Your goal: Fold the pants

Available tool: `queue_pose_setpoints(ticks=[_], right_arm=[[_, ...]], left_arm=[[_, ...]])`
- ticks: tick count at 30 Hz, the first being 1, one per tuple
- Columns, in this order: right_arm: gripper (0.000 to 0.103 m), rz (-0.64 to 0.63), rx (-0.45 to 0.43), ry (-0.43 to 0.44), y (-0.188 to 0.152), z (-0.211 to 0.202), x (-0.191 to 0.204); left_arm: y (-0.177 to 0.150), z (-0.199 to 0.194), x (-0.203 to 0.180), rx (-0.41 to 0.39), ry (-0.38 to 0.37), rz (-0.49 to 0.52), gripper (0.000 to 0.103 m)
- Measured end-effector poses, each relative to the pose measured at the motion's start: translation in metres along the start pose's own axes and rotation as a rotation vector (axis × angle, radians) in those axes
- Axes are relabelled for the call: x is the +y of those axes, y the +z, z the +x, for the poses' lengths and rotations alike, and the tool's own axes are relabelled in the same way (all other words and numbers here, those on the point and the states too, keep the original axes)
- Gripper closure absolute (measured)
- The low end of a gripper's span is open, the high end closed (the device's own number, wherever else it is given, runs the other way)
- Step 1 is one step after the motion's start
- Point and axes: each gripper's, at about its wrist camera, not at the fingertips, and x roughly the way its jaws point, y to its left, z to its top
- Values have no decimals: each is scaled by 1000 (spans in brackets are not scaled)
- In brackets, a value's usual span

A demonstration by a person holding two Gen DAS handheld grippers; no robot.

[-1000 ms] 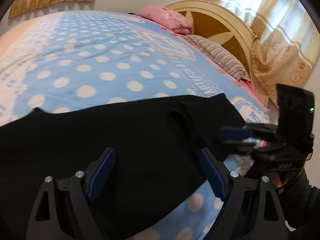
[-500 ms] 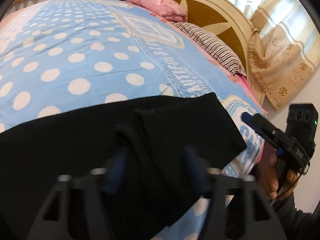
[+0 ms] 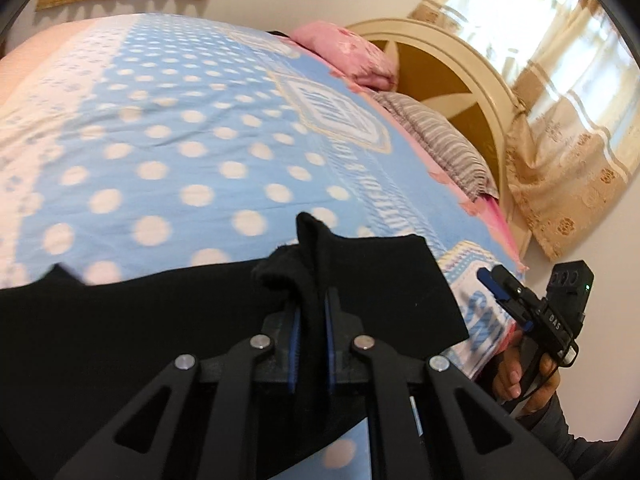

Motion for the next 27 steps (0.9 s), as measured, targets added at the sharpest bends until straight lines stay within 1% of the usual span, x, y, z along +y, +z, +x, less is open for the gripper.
queue_pose_setpoints(ticks=[3,6,8,11,13,16,18,20,21,24,26,27], right_arm=[[40,-59,24,26,-5,4,14],[40,-144,69,76,-13,10,32],[40,-214,122,111,-22,16,47],[40,-276,212,144,-36,29,60],[40,-300,251,141,-43,35,64],[40,-305,280,167,-47,40,65],[40,-300,316,152,-52,46,64],[40,-287,419,95,-62,66,56],[40,-286,416,96,-64,67,55],[40,-310,405,101,-63,62,59],[40,-309,396,104,-63,59,59],[40,-312,394,100,-62,57,60]], left_arm=[[-5,-1,16,15,39,-22,93],[-12,2,24,27,62,-39,93],[-16,3,27,32,66,-52,93],[-19,1,28,26,86,-49,92],[-19,-1,30,22,104,-49,92],[-21,-5,36,19,102,-62,92],[-23,-5,38,22,110,-62,92],[-25,-2,40,23,114,-67,92],[-25,0,41,19,117,-59,92],[-26,13,43,30,159,-35,91],[-29,16,43,34,178,-14,84],[-29,15,42,30,187,-6,83]])
